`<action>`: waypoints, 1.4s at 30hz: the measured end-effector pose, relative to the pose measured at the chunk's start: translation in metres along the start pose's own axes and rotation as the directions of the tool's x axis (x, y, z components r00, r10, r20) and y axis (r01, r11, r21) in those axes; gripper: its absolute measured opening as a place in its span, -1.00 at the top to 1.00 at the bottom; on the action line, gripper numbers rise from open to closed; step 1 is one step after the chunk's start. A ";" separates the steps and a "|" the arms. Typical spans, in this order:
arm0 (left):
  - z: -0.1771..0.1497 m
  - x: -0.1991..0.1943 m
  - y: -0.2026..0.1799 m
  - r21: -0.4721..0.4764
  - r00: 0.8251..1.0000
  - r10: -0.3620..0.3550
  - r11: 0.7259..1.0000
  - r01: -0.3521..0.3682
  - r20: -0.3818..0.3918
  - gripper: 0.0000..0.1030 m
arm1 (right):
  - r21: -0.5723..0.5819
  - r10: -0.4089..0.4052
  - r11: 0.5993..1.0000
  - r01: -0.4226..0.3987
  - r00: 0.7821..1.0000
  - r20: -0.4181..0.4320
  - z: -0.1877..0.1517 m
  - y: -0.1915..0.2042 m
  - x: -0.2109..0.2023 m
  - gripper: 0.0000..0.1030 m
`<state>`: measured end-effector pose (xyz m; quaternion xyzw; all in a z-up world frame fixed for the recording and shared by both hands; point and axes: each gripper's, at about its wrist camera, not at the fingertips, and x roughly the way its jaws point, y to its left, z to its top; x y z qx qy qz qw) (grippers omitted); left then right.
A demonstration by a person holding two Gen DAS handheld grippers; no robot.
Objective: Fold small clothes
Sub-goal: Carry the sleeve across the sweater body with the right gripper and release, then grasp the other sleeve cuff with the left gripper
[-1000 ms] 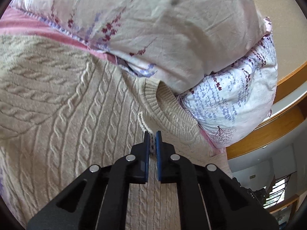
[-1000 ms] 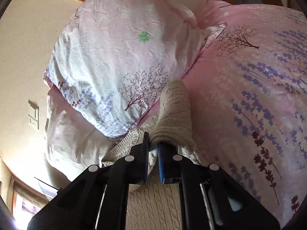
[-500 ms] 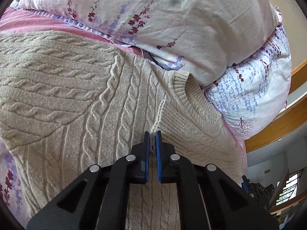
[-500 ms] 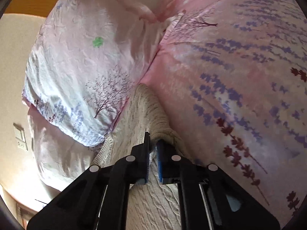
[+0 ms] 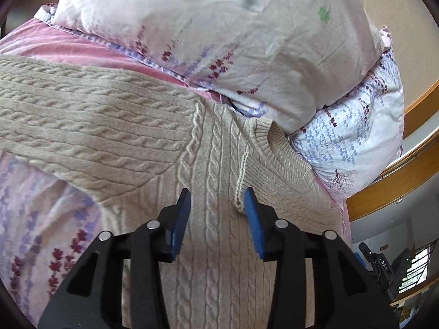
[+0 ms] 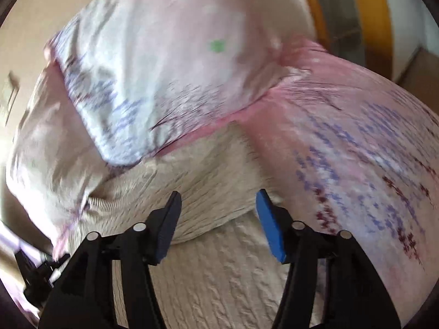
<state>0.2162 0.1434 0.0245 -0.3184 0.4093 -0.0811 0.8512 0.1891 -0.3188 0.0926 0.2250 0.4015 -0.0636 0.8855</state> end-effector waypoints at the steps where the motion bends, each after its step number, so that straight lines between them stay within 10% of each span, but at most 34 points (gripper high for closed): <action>1: 0.001 -0.012 0.007 -0.007 1.000 -0.005 1.000 0.005 0.015 0.16 | -0.077 0.003 0.997 -0.006 0.999 -0.036 -0.002 0.020 0.010 -0.19; 6: 0.003 -0.064 0.052 -0.072 0.995 0.037 0.997 -0.031 0.090 0.10 | -0.387 -0.088 0.922 0.027 0.986 -0.141 -0.028 0.106 0.067 -0.19; 14: 0.002 -0.109 0.126 -0.215 0.980 0.151 0.969 -0.121 0.128 0.10 | -0.515 -0.188 0.852 0.098 0.974 -0.125 -0.055 0.130 0.103 -0.21; 26: 0.019 -0.100 0.184 -0.460 0.975 0.150 0.886 -0.058 0.166 0.13 | -0.459 -0.144 0.888 0.038 0.969 -0.199 -0.056 0.118 0.083 -0.29; 36: 0.022 -0.100 0.224 -0.619 0.955 0.134 0.783 0.062 0.265 0.75 | -0.447 -0.085 0.894 -0.028 0.970 -0.230 -0.060 0.113 0.069 -0.38; 42: 0.033 -0.111 0.197 -0.551 0.933 0.117 0.829 0.097 0.341 0.87 | -0.393 -0.035 0.917 -0.059 0.973 -0.229 -0.052 0.094 0.060 -0.38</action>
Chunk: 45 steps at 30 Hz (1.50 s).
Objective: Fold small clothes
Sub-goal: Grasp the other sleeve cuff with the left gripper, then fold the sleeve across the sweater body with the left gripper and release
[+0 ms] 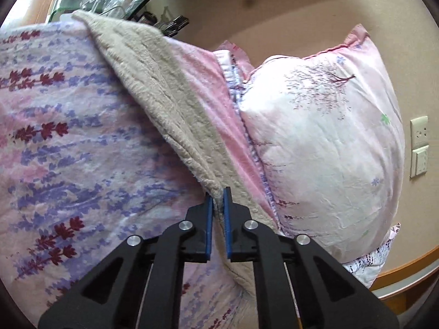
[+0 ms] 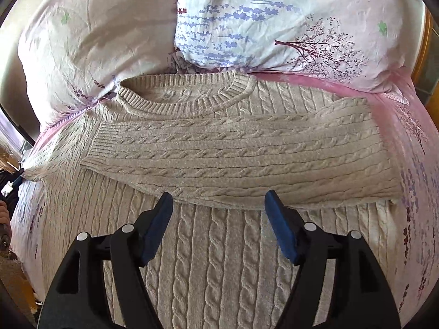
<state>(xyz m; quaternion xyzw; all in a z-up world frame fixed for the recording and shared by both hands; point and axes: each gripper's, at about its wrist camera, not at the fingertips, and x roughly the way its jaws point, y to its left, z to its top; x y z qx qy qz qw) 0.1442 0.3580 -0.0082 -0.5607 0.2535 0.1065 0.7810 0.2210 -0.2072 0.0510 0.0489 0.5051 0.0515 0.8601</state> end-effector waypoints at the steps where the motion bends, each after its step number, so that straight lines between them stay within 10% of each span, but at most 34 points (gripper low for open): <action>1: -0.002 -0.002 -0.010 0.016 1.000 -0.026 1.000 0.026 0.004 0.87 | 0.010 0.003 1.000 -0.003 1.000 0.006 -0.001 -0.004 -0.002 -0.38; 6: -0.035 0.002 -0.081 0.130 0.976 -0.208 0.968 0.215 -0.065 0.88 | 0.095 0.022 0.995 -0.024 0.999 0.029 -0.005 -0.032 -0.010 -0.38; 11: -0.117 0.033 -0.150 0.229 0.904 -0.348 0.886 0.404 -0.248 0.88 | 0.150 0.027 0.988 -0.031 0.999 0.034 -0.009 -0.050 -0.012 -0.38; 14: -0.182 0.070 -0.167 0.272 0.875 -0.300 0.868 0.416 -0.381 0.88 | 0.167 0.027 0.985 -0.032 0.999 0.031 -0.013 -0.055 -0.012 -0.38; 20: -0.252 0.133 -0.135 0.215 0.812 -0.130 0.930 0.299 -0.568 0.86 | 0.172 0.022 0.985 -0.026 0.999 0.027 -0.019 -0.057 -0.013 -0.38; 22: -0.247 0.130 -0.129 0.199 0.814 -0.136 0.935 0.294 -0.565 0.72 | 0.169 0.015 0.985 -0.020 0.999 0.034 -0.020 -0.057 -0.015 -0.38; 26: -0.208 0.111 -0.120 0.191 0.878 -0.126 0.952 0.238 -0.462 0.37 | 0.177 0.021 0.984 -0.028 0.999 0.041 -0.019 -0.057 -0.015 -0.38; 31: -0.164 0.102 -0.098 0.112 0.932 -0.074 0.986 0.121 -0.354 0.36 | 0.164 0.033 0.986 -0.040 0.998 0.046 -0.021 -0.052 -0.016 -0.38; 34: -0.155 0.100 -0.099 0.085 0.943 -0.076 0.990 0.109 -0.323 0.70 | 0.156 0.028 0.987 -0.037 0.998 0.058 -0.021 -0.053 -0.019 -0.38; 38: -0.172 0.093 -0.138 0.178 0.932 -0.158 0.958 0.225 -0.325 0.83 | 0.167 0.017 0.985 -0.032 0.996 0.092 -0.020 -0.062 -0.028 -0.38; 45: -0.269 0.109 -0.227 0.380 0.844 -0.218 0.818 0.431 -0.489 0.83 | 0.223 -0.023 0.975 -0.008 0.990 0.138 -0.021 -0.090 -0.043 -0.38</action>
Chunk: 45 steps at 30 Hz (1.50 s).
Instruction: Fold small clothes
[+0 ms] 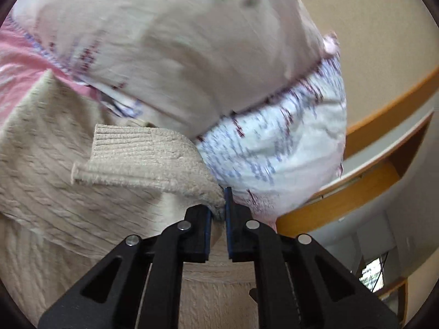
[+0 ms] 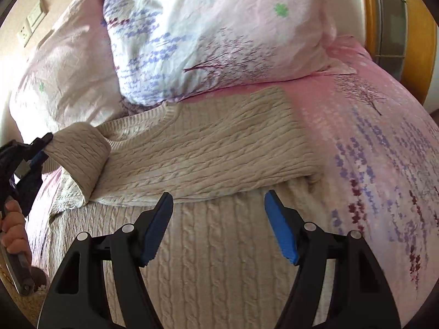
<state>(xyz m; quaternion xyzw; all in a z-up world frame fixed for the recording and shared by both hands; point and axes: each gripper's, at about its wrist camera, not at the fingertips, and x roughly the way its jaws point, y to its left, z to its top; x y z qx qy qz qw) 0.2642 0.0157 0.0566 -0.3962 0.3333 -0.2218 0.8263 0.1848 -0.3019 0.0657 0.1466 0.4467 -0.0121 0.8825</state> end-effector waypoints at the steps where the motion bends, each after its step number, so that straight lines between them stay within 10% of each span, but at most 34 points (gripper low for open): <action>1: -0.009 0.016 -0.013 0.052 0.999 0.005 0.999 -0.003 -0.047 0.83 | 0.009 -0.008 1.000 0.008 1.000 0.002 0.001 -0.005 -0.001 -0.38; 9: -0.086 0.103 -0.059 0.421 0.888 0.156 0.906 0.045 -0.433 0.02 | 0.068 -0.032 0.997 0.032 0.999 0.011 0.006 -0.032 -0.006 -0.32; 16: -0.036 0.003 -0.026 0.538 0.951 0.252 0.835 -0.119 -0.180 -0.26 | 0.029 0.087 0.996 -0.087 0.996 0.013 0.023 -0.017 -0.003 0.09; 21: 0.022 -0.064 0.046 0.415 0.890 0.456 0.810 -0.415 -0.001 -0.22 | 0.083 0.137 0.988 -0.133 0.989 -0.055 0.041 -0.015 0.035 0.38; 26: 0.049 -0.095 0.109 0.260 0.839 0.543 0.814 -0.520 -0.022 -0.14 | 0.113 0.107 0.989 -0.093 0.987 -0.121 0.039 -0.017 0.068 0.44; 34: 0.046 -0.083 0.133 0.217 0.842 0.533 0.834 -0.507 -0.084 0.06 | 0.088 0.134 0.988 -0.123 0.983 -0.125 0.035 -0.010 0.069 0.71; 36: 0.045 -0.079 0.131 0.216 0.844 0.529 0.838 -0.502 -0.090 0.54 | 0.084 0.154 0.986 -0.145 0.982 -0.113 0.037 -0.008 0.068 0.82; 42: 0.045 -0.089 0.133 0.157 0.868 0.494 0.862 -0.482 -0.049 0.86 | -0.051 0.198 0.980 -0.192 0.970 0.144 0.049 0.018 0.016 0.83; 45: 0.045 -0.097 0.135 0.143 0.871 0.489 0.865 -0.480 -0.035 0.87 | -0.050 0.099 0.994 -0.097 0.994 0.051 0.043 0.011 0.039 0.83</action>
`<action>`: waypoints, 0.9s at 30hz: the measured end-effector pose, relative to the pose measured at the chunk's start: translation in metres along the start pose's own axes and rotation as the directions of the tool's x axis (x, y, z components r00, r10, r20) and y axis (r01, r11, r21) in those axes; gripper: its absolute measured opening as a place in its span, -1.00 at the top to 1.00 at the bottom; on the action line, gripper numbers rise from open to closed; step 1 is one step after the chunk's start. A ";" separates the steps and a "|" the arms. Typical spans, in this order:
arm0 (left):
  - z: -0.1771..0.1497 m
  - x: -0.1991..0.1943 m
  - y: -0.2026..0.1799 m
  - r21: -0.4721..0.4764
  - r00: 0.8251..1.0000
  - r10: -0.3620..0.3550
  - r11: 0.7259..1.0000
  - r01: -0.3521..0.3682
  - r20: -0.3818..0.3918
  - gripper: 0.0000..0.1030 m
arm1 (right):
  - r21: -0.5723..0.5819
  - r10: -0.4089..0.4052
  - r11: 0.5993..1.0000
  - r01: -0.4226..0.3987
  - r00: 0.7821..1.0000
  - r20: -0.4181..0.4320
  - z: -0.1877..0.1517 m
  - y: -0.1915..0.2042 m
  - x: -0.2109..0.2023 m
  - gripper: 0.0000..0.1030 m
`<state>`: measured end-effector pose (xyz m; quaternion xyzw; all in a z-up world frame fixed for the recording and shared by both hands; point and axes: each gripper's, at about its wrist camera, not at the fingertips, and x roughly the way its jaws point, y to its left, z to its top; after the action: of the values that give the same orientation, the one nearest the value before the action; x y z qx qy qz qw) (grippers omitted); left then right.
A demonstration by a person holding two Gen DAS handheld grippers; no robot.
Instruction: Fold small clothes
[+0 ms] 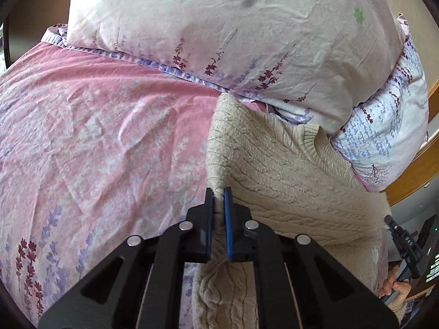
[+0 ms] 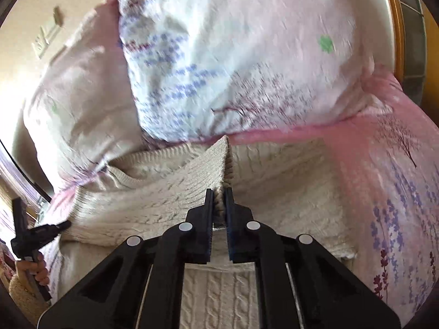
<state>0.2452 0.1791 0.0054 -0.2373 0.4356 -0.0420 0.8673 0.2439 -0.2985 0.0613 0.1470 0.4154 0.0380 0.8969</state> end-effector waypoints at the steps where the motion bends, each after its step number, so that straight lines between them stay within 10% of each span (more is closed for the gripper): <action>1: -0.001 -0.001 0.001 -0.006 1.000 -0.004 1.000 0.004 0.001 0.87 | 0.013 -0.018 1.000 0.019 0.999 -0.040 -0.005 -0.005 0.009 0.84; 9: -0.007 -0.010 0.003 0.004 0.999 -0.032 0.999 0.032 0.007 0.68 | 0.057 -0.026 0.998 0.031 0.995 -0.092 -0.017 -0.014 0.001 0.66; 13: -0.018 -0.043 0.014 -0.002 0.993 -0.110 0.994 0.110 0.049 0.45 | 0.077 0.037 0.996 -0.034 0.998 -0.041 -0.028 -0.032 -0.047 0.00; 27: -0.132 -0.128 0.032 0.090 0.985 -0.161 0.982 0.166 -0.057 0.11 | 0.229 0.169 0.965 -0.128 0.970 -0.172 -0.111 -0.116 -0.123 0.00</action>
<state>0.0594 0.1939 0.0181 -0.2300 0.4336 -0.1396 0.8600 0.0732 -0.4065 0.0496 0.2700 0.4887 0.0739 0.8263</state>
